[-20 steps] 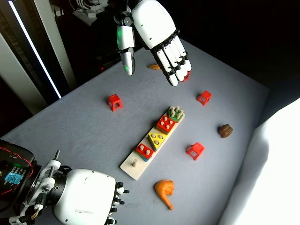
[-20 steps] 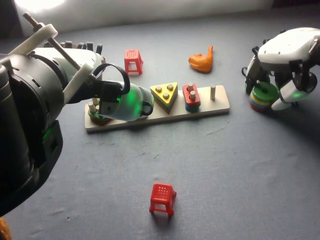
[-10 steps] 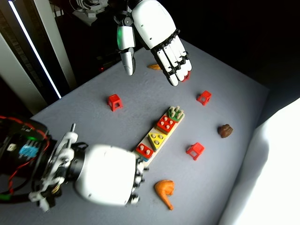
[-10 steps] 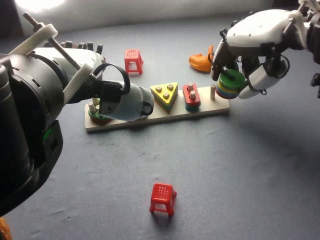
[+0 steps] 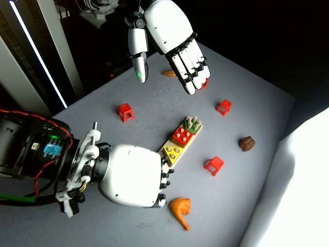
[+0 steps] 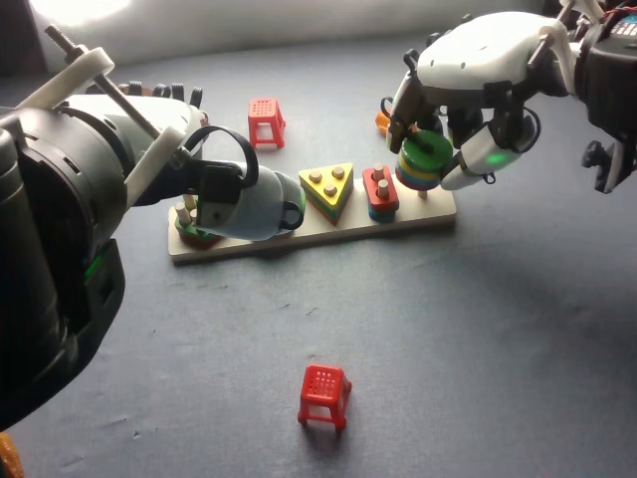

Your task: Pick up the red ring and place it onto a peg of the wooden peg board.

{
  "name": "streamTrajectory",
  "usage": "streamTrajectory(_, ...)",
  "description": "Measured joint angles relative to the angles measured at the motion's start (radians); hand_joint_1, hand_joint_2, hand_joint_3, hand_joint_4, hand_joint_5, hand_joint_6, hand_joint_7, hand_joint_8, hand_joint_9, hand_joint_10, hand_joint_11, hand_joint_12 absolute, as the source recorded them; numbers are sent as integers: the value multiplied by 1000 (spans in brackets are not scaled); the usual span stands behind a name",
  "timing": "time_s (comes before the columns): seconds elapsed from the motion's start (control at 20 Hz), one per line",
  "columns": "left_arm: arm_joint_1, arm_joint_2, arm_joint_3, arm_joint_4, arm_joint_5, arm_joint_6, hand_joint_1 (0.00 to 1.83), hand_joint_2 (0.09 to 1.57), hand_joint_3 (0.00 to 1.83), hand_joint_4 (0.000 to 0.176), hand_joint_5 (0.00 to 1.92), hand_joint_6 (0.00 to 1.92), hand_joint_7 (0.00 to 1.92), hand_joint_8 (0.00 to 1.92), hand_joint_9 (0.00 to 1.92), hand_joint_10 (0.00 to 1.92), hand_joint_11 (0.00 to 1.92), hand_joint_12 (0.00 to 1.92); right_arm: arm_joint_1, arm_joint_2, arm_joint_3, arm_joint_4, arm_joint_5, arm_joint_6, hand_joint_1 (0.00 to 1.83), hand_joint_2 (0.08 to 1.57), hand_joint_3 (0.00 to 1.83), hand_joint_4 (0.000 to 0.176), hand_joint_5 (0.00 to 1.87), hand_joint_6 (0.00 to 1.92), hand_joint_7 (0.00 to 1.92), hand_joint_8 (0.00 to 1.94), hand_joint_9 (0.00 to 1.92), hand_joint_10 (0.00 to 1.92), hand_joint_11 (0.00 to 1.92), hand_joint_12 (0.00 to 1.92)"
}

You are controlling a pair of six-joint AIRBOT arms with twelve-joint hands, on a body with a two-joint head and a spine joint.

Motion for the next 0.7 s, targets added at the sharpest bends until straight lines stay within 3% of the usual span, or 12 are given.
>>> streamTrajectory(0.7, 0, 0, 1, 6, 0, 0, 0, 1211, 2, 0, 0, 0, 0, 0, 0, 0, 3, 2, -13, -28, 16, 5, 32, -93, 1224, 1101, 2, 23, 973, 1010, 1070, 836, 1275, 4, 830, 1100)
